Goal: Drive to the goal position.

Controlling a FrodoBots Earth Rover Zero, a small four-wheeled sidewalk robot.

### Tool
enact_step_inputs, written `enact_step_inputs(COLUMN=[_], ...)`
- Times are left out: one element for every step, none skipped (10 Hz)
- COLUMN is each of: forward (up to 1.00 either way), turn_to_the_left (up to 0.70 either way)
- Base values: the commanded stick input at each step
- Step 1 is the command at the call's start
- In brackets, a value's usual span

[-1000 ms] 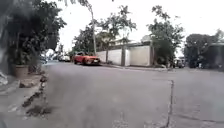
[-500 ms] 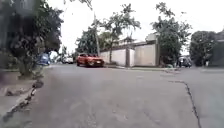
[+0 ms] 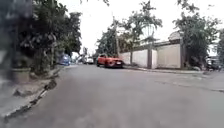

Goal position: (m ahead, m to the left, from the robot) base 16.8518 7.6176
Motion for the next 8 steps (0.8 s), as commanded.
enact_step_inputs(forward=[1.00, 1.00, 1.00, 1.00, 1.00, 1.00, 1.00, 1.00], turn_to_the_left=[0.00, 0.03, 0.12, 0.40, 0.40, 0.40, 0.40, 0.40])
